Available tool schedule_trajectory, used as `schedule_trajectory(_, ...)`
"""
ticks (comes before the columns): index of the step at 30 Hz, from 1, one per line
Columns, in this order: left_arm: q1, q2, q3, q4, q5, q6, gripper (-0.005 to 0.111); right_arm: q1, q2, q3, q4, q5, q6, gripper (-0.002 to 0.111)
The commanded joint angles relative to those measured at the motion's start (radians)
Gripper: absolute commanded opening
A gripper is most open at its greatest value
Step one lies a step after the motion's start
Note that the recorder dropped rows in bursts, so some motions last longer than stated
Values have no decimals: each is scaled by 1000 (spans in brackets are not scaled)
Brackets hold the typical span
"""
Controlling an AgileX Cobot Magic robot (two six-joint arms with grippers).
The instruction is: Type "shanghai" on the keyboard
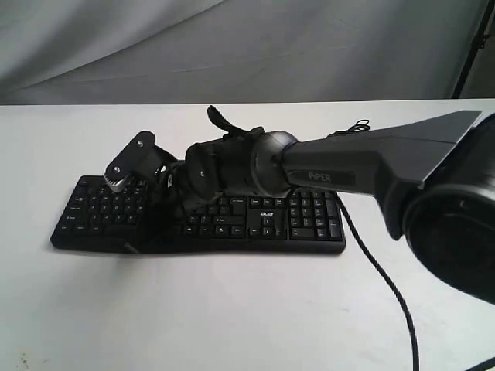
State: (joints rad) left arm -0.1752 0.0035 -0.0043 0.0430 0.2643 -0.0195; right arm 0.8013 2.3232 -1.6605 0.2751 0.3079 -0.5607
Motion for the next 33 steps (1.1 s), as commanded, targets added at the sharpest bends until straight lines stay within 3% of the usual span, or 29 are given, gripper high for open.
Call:
schedule_trajectory(1, -4, -3, 4, 1, -5, -3, 0, 4, 22, 2, 5, -9, -11, 0)
schedule_trajectory(10, -4, -3, 4, 1, -5, -3, 0, 4, -6, -7, -3, -7, -11, 0)
schedule_trajectory(20, -4, -3, 4, 1, -5, -3, 0, 6, 59, -174, 5, 78, -11, 0)
schedule_trajectory(33, -4, -3, 4, 1, -5, -3, 0, 14, 81, -174, 12, 31, -16, 0)
